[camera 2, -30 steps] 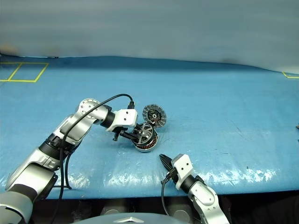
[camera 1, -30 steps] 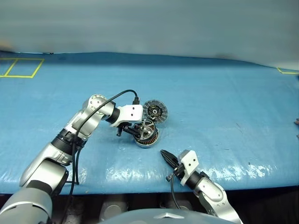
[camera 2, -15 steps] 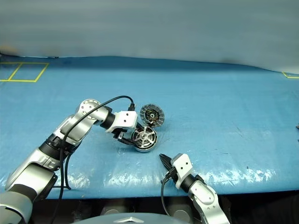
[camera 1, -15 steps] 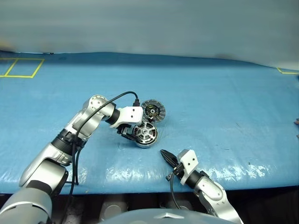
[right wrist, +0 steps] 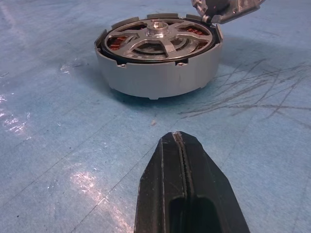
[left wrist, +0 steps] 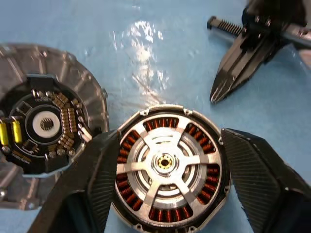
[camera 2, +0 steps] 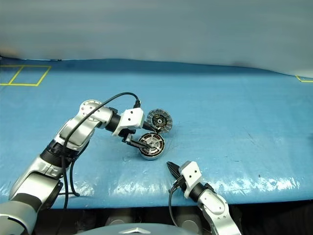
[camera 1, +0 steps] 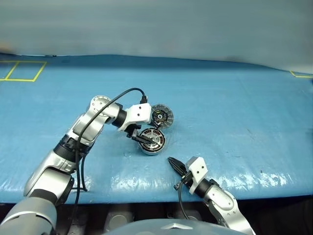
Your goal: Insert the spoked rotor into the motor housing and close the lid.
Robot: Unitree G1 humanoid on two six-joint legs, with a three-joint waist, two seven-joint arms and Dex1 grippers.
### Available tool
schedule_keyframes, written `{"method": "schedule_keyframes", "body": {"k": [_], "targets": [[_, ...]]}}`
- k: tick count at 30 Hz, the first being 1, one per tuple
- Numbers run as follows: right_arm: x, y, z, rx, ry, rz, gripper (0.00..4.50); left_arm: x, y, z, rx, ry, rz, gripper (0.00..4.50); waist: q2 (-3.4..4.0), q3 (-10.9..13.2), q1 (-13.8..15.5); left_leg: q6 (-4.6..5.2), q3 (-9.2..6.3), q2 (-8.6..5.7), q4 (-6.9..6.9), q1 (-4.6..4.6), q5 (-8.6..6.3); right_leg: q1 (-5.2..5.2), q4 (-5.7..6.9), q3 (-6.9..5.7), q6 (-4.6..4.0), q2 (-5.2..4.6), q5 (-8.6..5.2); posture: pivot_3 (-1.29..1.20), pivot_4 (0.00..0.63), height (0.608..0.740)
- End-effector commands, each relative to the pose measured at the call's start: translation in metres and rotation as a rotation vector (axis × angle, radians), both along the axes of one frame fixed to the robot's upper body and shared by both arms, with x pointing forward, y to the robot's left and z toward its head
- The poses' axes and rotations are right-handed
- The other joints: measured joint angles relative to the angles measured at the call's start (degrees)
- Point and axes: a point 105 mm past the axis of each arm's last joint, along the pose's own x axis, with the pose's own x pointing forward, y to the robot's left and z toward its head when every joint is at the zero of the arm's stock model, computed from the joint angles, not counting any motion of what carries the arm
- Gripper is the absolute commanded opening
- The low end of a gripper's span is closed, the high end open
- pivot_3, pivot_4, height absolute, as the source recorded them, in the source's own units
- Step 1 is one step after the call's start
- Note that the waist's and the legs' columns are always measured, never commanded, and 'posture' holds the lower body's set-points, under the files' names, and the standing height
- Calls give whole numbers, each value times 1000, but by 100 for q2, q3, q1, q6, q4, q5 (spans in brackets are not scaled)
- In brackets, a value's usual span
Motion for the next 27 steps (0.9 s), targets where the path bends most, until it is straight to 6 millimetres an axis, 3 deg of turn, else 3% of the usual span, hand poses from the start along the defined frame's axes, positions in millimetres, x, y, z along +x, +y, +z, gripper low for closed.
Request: {"method": "schedule_keyframes", "body": {"k": [1, 6, 7, 11, 17, 27], "targets": [[0, -4, 3, -2, -11, -11, 0, -1, 4, 23, -125, -24, 57, 1862, 0, 0, -1, 0, -1, 1, 0, 0, 0, 1, 0, -1, 0, 0, 0, 0, 150, 740], [-1, -3, 3, 0, -9, -14, 0, -8, 24, 33, -406, -96, 226, 209, 3, -1, -42, 0, 1, 33, -2, 2, 0, 2, -2, 0, -3, -4, 2, 0, 150, 740], [-1, -3, 4, 0, -10, -14, 0, -10, 26, 33, -440, -108, 243, 61, 3, -1, -39, 0, 0, 34, -2, 1, 0, 3, -4, -1, -4, -4, 3, 0, 150, 740], [1, -4, 8, 13, -30, -17, 0, -34, 45, 2, -491, -66, 370, 61, 8, -3, -48, 0, 5, 35, -3, 5, -1, 5, -6, -2, -19, -8, 11, 0, 150, 740], [12, -9, 21, 35, -77, -39, 0, -58, 58, -35, -557, -47, 574, 61, 15, -2, -8, 1, 12, 34, -4, 16, -1, 12, -7, -6, -4, -22, 1, 0, 150, 740], [21, -7, 28, 21, -79, -39, 0, -72, 66, -79, -604, -66, 827, 61, 23, -1, 12, 3, 16, 36, -9, 36, -3, 1, -10, -12, -7, -31, 0, 0, 150, 740]]}}
